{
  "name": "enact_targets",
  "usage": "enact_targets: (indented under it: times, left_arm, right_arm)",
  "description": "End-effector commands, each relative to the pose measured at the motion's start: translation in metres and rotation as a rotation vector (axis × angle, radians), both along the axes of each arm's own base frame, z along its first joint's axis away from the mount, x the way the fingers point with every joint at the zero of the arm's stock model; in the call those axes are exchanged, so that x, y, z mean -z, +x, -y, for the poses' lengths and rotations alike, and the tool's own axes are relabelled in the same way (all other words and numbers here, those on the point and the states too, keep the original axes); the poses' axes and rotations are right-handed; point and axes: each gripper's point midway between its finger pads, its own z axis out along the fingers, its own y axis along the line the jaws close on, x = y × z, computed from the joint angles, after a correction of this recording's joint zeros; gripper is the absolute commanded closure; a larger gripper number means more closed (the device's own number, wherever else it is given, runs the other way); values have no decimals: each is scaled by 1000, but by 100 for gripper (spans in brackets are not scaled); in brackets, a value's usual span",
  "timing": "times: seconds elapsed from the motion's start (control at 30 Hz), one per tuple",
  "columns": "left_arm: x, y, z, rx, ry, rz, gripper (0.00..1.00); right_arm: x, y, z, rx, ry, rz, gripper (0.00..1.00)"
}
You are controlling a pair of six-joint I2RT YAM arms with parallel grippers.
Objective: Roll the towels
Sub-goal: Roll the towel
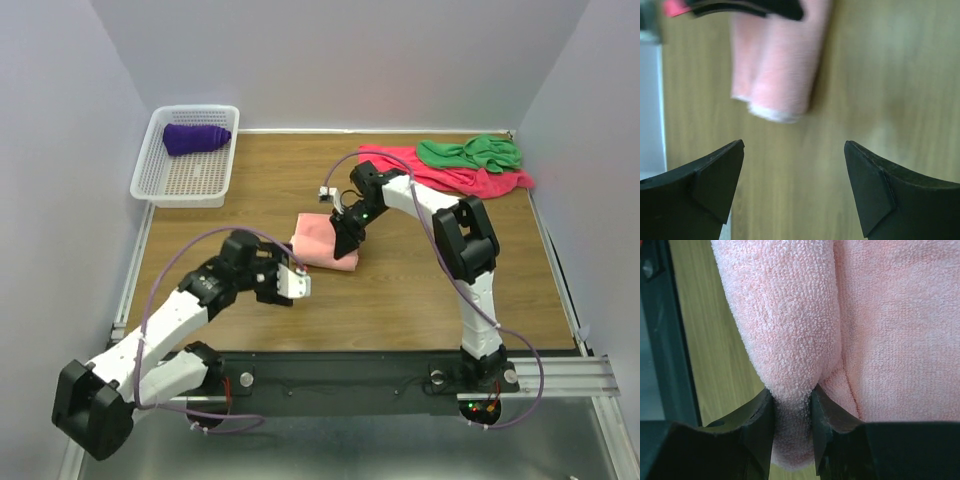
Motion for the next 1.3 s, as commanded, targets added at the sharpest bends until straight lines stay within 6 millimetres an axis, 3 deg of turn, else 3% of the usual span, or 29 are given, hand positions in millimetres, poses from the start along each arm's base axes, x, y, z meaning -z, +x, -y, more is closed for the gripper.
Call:
enact_targets:
  times: [0.0,0.27,0.47,0.57,0.63,0.7,0.77,0.83,0.87,0.93,1.03,1.17,1.23,1.27]
  left_arm:
    - [-6,16,19,56,88,227,8]
    - [25,19,76,135,125,106,9]
    - [63,24,88,146,215,122,8]
    - [84,35,86,105,281,88,18]
    - [99,41,85,79,318,67,31]
    - [108,40,84,71,334,33,44]
    - [114,34,84,86,345,-9,50]
    - [116,29,85,99,348,-45,56]
    - [120,22,86,114,343,-88,58]
    - [128,1,78,148,384,-198,62]
    - [132,-16,76,178,392,-297,63]
    - [142,-43,63,195,450,-460,64]
    - [138,-45,66,207,445,-506,64]
    - [142,-54,58,205,476,-575,63]
  right_arm:
    - [8,-30,3,-35,-16,-172,69]
    - [17,-30,8,-39,-20,-237,67]
    - [17,-30,8,-55,-16,-259,65]
    - [15,-30,8,-59,-15,-254,65]
    - [15,-30,9,-60,-17,-255,65]
    - [15,-30,10,-61,-20,-254,65]
    - [13,-28,12,-57,-25,-242,63]
    - [11,-23,14,-51,-30,-221,56]
    - [8,-18,15,-47,-37,-195,48]
    - [-7,2,22,3,-24,-145,34]
    - [-32,35,29,75,3,-40,23]
    - [-89,96,54,229,55,125,13]
    - [-118,112,65,276,80,190,6]
    - [-134,124,76,314,93,227,6]
